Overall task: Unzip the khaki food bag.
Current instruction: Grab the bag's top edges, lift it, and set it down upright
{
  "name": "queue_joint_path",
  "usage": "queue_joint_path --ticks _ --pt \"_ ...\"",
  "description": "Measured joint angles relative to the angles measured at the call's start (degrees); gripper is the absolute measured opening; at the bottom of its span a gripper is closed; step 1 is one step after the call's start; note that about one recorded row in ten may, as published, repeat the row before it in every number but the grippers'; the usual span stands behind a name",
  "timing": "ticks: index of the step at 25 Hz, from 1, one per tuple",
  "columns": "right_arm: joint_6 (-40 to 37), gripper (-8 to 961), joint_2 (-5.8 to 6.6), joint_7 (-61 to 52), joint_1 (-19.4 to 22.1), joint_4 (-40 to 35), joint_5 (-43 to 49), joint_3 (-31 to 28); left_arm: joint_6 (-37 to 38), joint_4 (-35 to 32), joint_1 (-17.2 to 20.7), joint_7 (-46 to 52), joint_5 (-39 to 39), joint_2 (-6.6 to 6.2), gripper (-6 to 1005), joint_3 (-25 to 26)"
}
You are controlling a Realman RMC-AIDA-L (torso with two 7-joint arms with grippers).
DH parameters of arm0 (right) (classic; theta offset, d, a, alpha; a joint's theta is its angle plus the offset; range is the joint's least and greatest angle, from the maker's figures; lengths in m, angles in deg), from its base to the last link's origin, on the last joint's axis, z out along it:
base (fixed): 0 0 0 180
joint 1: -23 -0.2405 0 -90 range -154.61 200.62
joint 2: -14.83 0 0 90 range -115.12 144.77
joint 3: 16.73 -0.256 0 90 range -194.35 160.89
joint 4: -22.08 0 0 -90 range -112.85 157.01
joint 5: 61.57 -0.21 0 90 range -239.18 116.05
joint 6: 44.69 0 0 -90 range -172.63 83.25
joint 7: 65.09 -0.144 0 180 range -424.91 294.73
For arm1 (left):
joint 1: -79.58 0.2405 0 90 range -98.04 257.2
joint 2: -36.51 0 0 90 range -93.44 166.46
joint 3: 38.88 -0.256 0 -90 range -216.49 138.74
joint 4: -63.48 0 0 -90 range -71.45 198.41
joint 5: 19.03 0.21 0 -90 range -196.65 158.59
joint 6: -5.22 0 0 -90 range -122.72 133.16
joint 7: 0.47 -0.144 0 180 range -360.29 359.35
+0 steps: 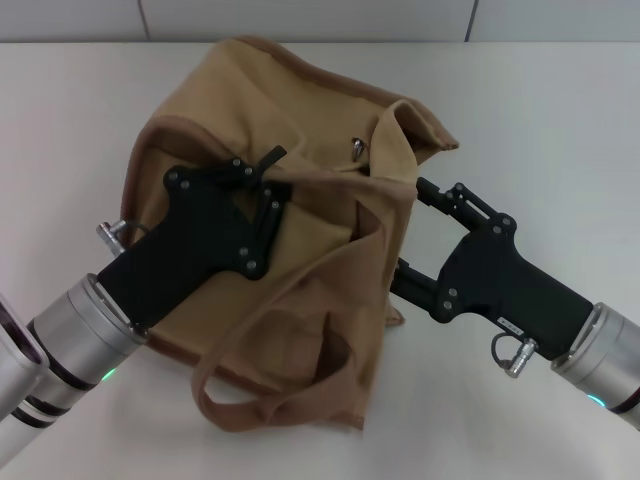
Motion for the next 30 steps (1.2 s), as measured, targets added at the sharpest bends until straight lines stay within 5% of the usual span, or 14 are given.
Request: queue_joint_path --ticks 6,23,30 --pt "0.0 762 0.01 0.1 -0.4 0.6 -0.1 -0.1 -1.7 0.5 -0.1 0.1 0.0 -0.01 63 0.1" --pt "0.0 149 -0.06 4.5 -0.4 2.6 -0.1 -0.1 -2.7 1.9 -0.6 0.0 0.0 0.0 71 -0.2" --pt "0.1 106 -0.09 4.5 -0.4 2.7 -0.2 -0.2 -2.6 2.1 -0.6 -0.1 0.0 0.0 74 -0.2"
